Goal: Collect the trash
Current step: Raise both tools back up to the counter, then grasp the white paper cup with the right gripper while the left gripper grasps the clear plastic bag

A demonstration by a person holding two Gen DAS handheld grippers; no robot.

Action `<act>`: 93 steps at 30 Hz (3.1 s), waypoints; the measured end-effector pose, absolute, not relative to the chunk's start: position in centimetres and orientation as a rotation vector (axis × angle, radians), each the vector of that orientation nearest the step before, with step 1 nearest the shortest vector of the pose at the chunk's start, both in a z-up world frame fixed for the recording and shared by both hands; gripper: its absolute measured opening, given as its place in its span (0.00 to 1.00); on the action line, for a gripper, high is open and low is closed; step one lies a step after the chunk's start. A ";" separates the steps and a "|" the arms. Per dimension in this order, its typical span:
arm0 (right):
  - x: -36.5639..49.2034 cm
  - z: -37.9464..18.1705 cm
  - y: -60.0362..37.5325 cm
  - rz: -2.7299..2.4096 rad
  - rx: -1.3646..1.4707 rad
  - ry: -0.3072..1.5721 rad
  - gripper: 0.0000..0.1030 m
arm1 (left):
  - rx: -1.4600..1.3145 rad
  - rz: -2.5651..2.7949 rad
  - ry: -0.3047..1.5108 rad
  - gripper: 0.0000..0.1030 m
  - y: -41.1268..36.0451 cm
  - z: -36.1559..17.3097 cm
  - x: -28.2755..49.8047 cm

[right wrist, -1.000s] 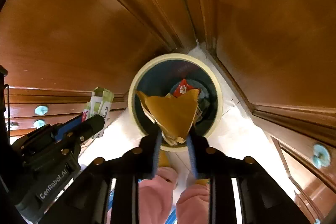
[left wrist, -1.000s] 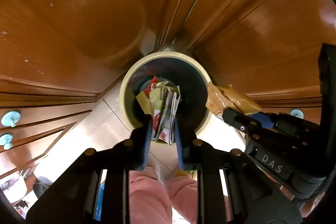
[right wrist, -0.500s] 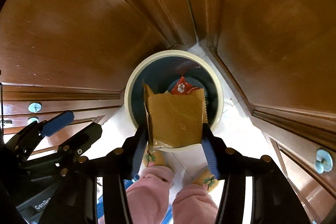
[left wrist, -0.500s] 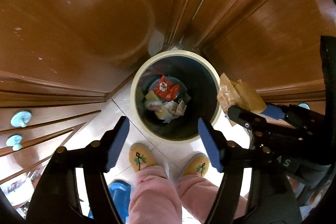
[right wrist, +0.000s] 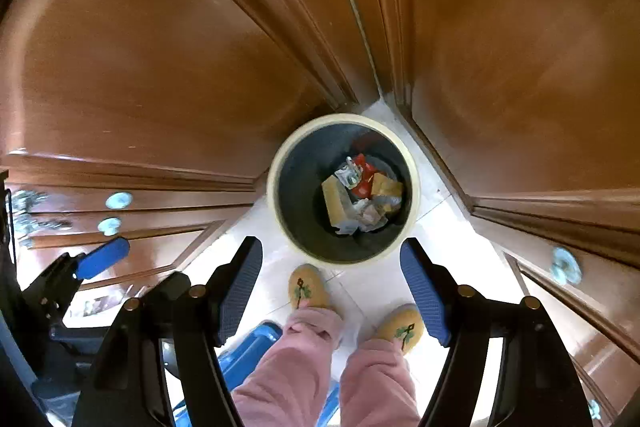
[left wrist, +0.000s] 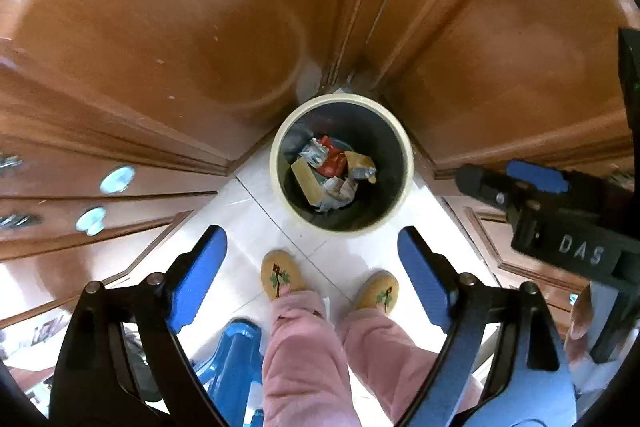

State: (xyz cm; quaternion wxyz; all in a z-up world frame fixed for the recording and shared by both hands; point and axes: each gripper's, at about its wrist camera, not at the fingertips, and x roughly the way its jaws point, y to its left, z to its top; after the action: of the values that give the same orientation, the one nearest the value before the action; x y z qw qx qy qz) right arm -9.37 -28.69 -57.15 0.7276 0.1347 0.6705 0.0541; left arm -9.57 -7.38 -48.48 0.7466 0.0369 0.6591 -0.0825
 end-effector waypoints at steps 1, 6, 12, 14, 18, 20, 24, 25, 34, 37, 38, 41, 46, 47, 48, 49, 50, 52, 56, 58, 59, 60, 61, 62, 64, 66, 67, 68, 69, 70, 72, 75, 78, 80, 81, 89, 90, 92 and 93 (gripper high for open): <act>-9.7 -56.0 -28.7 0.119 0.301 1.476 0.71 | 0.086 -0.184 1.438 0.83 -7.4 -47.6 -10.0; -11.4 -47.8 -28.7 0.133 0.316 1.442 0.71 | 0.120 -0.190 1.372 0.83 -8.3 -39.6 -11.9; -13.0 -35.7 -29.1 0.152 0.266 1.355 0.71 | 0.073 -0.142 1.227 0.83 -7.6 -27.8 -12.1; -13.4 -31.5 -29.3 0.159 0.250 1.309 0.71 | 0.062 -0.124 1.162 0.83 -7.3 -23.9 -12.1; -14.0 -23.5 -29.9 0.173 0.225 1.191 0.71 | 0.062 -0.100 0.997 0.83 -6.9 -15.9 -12.6; -13.9 -20.6 -30.3 0.181 0.228 1.147 0.71 | 0.075 -0.092 0.929 0.83 -7.2 -12.7 -12.6; -13.8 -15.1 -30.5 0.206 0.233 1.074 0.71 | 0.100 -0.073 0.827 0.83 -7.5 -7.1 -12.8; -13.5 -13.9 -30.4 0.216 0.225 1.059 0.71 | 0.097 -0.067 0.809 0.83 -7.6 -6.0 -12.7; -10.2 -5.8 -29.2 0.262 0.176 0.908 0.71 | 0.083 -0.044 0.733 0.83 -6.7 0.6 -9.9; -7.9 -3.9 -28.5 0.268 0.170 0.870 0.71 | 0.067 -0.044 0.721 0.83 -6.4 1.4 -8.2; -7.1 -3.3 -28.2 0.269 0.169 0.857 0.71 | 0.059 -0.048 0.718 0.83 -6.1 1.6 -7.4; -4.6 -2.5 -27.6 0.265 0.162 0.835 0.71 | 0.038 -0.051 0.716 0.83 -5.3 1.8 -4.1; 1.6 -2.3 -25.8 0.237 0.152 0.817 0.71 | 0.016 -0.073 0.736 0.83 -3.7 1.0 2.9; 3.0 -2.5 -25.5 0.228 0.146 0.817 0.71 | 0.014 -0.078 0.742 0.83 -3.3 0.8 4.5; 4.7 -2.7 -25.1 0.218 0.140 0.819 0.71 | 0.013 -0.081 0.746 0.83 -3.0 0.6 5.7; 6.2 -3.0 -24.7 0.211 0.137 0.821 0.71 | 0.013 -0.082 0.750 0.83 -2.6 0.4 7.0; 7.6 -3.3 -24.3 0.202 0.137 0.825 0.71 | 0.012 -0.081 0.755 0.83 -2.2 0.1 8.5; 10.9 -4.2 -23.6 0.185 0.145 0.836 0.71 | 0.007 -0.083 0.769 0.83 -1.3 -0.6 11.4; 16.6 -6.5 -22.2 0.172 0.160 0.863 0.70 | -0.007 -0.089 0.811 0.83 0.6 -2.7 17.0; 18.7 -7.8 -21.6 0.159 0.153 0.875 0.69 | -0.012 -0.098 0.830 0.83 1.2 -3.7 19.4; 19.8 -8.4 -21.2 0.157 0.149 0.883 0.69 | -0.014 -0.102 0.838 0.83 1.5 -4.2 20.3; 21.0 -9.1 -20.8 0.156 0.147 0.892 0.69 | -0.015 -0.105 0.846 0.83 1.8 -4.8 21.3; 21.9 -9.7 -20.5 0.153 0.144 0.901 0.69 | -0.014 -0.109 0.852 0.83 2.0 -5.2 22.1; 22.7 -10.3 -20.2 0.151 0.142 0.908 0.69 | -0.013 -0.114 0.857 0.83 2.2 -5.6 22.7; 24.4 -11.4 -19.6 0.153 0.140 0.920 0.69 | -0.013 -0.127 0.872 0.83 2.5 -6.7 24.5; 26.0 -12.5 -19.2 0.153 0.136 0.931 0.69 | -0.013 -0.137 0.884 0.83 2.7 -7.7 25.8; 26.2 -12.8 -19.1 0.152 0.133 0.934 0.69 | -0.012 -0.140 0.889 0.83 2.8 -8.0 26.2; 26.5 -13.1 -18.9 0.150 0.128 0.938 0.69 | -0.012 -0.143 0.896 0.82 2.8 -8.5 26.9; 27.2 -13.6 -18.7 0.146 0.125 0.945 0.69 | -0.014 -0.148 0.907 0.81 2.9 -9.1 27.6; 27.7 -14.1 -18.5 0.146 0.126 0.950 0.69 | -0.016 -0.154 0.916 0.80 2.9 -9.6 28.0; 28.8 -15.3 -18.2 0.144 0.131 0.966 0.69 | -0.020 -0.159 0.945 0.77 3.0 -10.8 29.3; 29.6 -16.5 -18.2 0.130 0.132 0.984 0.69 | -0.035 -0.176 0.989 0.72 2.9 -12.5 30.7; 30.5 -17.6 -18.1 0.121 0.131 0.997 0.69 | -0.040 -0.187 1.014 0.70 2.8 -13.7 31.7; 31.0 -18.3 -18.1 0.122 0.130 1.003 0.69 | -0.038 -0.192 1.024 0.70 2.5 -14.2 32.1; 31.2 -18.6 -18.1 0.124 0.128 1.005 0.69 | -0.039 -0.197 1.030 0.70 2.4 -14.5 32.4; 32.4 -19.9 -17.1 0.188 0.067 1.015 0.67 | -0.046 -0.190 1.061 0.70 2.9 -15.8 33.5; 32.6 -20.1 -16.8 0.197 0.053 1.015 0.67 | -0.053 -0.186 1.071 0.70 3.3 -16.1 33.6; 33.1 -20.6 -16.3 0.218 0.021 1.020 0.67 | -0.069 -0.186 1.086 0.70 3.8 -16.4 33.6; 33.5 -21.0 -16.1 0.226 0.003 1.026 0.67 | -0.078 -0.189 1.094 0.70 4.0 -16.5 33.6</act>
State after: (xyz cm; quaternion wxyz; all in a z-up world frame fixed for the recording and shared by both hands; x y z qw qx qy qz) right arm 33.49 -16.07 -20.97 0.8652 0.0016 0.4897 0.1079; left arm 33.57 4.01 -16.50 0.8491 -0.0371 0.5192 -0.0898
